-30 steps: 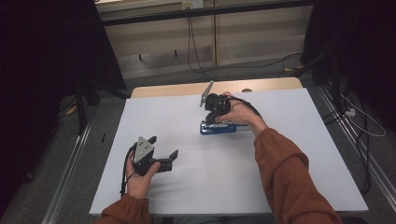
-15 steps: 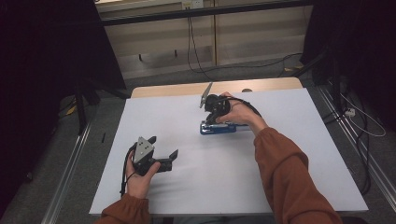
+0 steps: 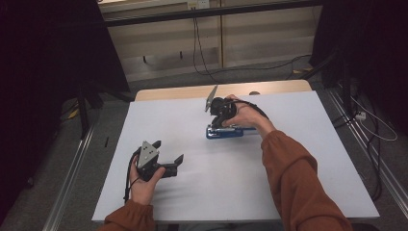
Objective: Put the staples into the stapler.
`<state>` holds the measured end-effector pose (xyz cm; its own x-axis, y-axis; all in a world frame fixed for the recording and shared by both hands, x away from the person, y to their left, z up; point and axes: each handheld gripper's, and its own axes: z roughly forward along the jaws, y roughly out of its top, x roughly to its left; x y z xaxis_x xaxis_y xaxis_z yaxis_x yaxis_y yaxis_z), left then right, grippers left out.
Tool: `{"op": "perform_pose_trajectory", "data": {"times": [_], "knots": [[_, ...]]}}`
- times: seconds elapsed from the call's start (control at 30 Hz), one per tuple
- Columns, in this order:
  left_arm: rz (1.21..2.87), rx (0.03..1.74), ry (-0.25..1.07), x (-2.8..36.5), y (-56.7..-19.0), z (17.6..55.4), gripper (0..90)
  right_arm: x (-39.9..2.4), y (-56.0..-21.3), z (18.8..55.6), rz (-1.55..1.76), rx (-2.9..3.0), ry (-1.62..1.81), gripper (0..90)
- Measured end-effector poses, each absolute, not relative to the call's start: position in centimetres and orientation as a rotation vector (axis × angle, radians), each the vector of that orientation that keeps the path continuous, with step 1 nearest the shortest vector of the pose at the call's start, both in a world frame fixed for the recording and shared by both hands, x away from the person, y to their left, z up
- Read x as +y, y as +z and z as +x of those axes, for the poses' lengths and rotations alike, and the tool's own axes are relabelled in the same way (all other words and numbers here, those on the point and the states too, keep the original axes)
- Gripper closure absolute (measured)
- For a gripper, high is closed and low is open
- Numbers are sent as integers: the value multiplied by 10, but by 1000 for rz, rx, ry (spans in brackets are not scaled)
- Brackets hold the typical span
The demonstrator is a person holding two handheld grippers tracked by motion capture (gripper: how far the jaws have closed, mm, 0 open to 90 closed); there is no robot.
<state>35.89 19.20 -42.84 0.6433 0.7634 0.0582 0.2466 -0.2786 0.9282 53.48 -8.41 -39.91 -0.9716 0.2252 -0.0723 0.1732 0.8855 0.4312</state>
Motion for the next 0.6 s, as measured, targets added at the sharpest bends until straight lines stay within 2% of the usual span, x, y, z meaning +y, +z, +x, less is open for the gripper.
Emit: {"op": "perform_pose_trajectory", "data": {"times": [0.6], "knots": [[1833,807,626,192,-429,359,40,-84,-396,536,273,2945,673,793]]}}
